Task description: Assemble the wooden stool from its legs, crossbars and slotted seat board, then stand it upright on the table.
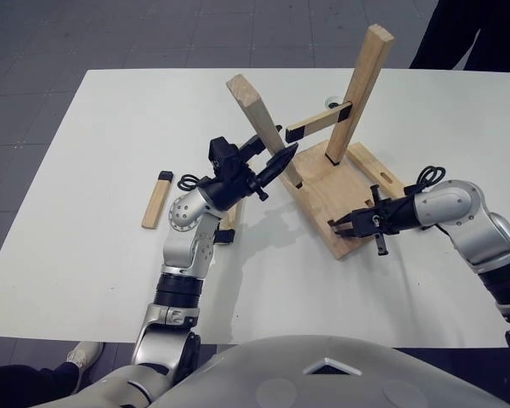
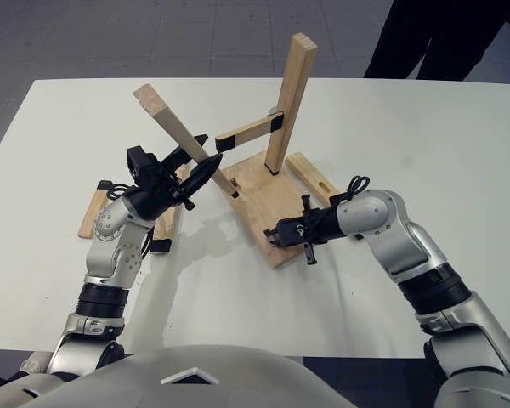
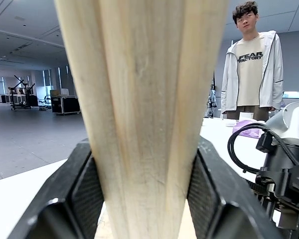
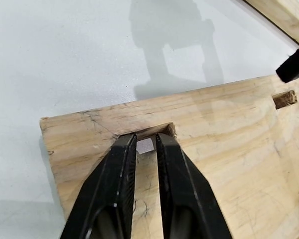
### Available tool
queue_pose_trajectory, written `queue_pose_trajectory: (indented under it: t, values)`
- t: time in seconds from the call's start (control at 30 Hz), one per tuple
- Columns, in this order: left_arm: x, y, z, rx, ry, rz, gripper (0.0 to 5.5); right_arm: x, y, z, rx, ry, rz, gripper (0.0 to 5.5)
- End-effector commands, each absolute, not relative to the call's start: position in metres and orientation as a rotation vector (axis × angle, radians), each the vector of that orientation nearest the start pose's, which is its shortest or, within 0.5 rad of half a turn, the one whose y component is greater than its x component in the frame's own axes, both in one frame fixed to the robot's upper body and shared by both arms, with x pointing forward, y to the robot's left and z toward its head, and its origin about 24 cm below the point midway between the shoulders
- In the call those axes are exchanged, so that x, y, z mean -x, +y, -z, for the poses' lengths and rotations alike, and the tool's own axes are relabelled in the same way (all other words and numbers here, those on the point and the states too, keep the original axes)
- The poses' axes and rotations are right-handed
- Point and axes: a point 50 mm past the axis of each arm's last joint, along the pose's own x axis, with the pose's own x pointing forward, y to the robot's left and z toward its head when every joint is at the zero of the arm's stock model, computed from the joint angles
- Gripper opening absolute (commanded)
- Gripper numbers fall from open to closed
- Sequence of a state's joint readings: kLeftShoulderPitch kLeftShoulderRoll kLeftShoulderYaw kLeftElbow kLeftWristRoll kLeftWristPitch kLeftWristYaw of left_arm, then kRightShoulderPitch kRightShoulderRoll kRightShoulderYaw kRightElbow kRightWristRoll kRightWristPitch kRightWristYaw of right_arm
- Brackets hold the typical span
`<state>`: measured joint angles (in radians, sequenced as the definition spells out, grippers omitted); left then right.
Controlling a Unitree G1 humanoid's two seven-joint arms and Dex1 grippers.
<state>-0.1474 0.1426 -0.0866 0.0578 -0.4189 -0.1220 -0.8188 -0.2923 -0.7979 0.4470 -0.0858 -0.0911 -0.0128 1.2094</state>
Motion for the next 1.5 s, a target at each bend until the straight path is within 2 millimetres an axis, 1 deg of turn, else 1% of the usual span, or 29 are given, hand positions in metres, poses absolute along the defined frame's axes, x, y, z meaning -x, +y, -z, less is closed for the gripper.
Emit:
queue_pose_trajectory:
  t: [0.03, 0.13, 0.23, 0.3, 0.4, 0.43, 0.47, 0.57, 0.67, 0.8, 1.07, 1.3, 1.5]
  values:
    - [-0.265, 0.117, -0.088, 0.16, -0.327, 0.873, 2.06, -0.238, -0.173, -0.07, 0.969, 0.445, -1.537, 0.74]
    - [-0.268, 0.119, -0.091, 0.148, -0.348, 0.844, 2.06, -0.239, -0.176, -0.075, 0.965, 0.446, -1.564, 0.74]
    - [-0.269, 0.122, -0.092, 0.144, -0.362, 0.818, 2.06, -0.25, -0.168, -0.09, 0.918, 0.399, -1.551, 0.74]
    - [-0.269, 0.121, -0.093, 0.148, -0.371, 0.812, 2.06, -0.263, -0.157, -0.108, 0.863, 0.325, -1.499, 0.74]
    - [-0.269, 0.117, -0.094, 0.168, -0.38, 0.812, 2.06, -0.286, -0.141, -0.143, 0.759, 0.198, -1.388, 0.74]
    - [-0.269, 0.115, -0.093, 0.173, -0.381, 0.811, 2.06, -0.291, -0.137, -0.153, 0.727, 0.173, -1.368, 0.74]
    - [-0.269, 0.114, -0.093, 0.175, -0.382, 0.81, 2.06, -0.293, -0.136, -0.158, 0.709, 0.164, -1.358, 0.74]
    - [-0.269, 0.114, -0.092, 0.173, -0.378, 0.808, 2.06, -0.292, -0.137, -0.158, 0.707, 0.184, -1.361, 0.74]
    - [-0.27, 0.113, -0.09, 0.166, -0.374, 0.806, 2.06, -0.291, -0.145, -0.156, 0.732, 0.221, -1.376, 0.74]
    - [-0.27, 0.11, -0.086, 0.165, -0.367, 0.805, 2.06, -0.295, -0.153, -0.159, 0.734, 0.237, -1.33, 0.74]
    - [-0.266, 0.101, -0.079, 0.196, -0.35, 0.827, 2.06, -0.302, -0.152, -0.155, 0.715, 0.25, -1.276, 0.74]
    - [-0.262, 0.101, -0.066, 0.167, -0.28, 0.872, 2.06, -0.3, -0.151, -0.154, 0.698, 0.25, -1.271, 0.74]
    - [-0.262, 0.106, -0.058, 0.146, -0.265, 0.848, 2.06, -0.297, -0.152, -0.154, 0.692, 0.259, -1.269, 0.74]
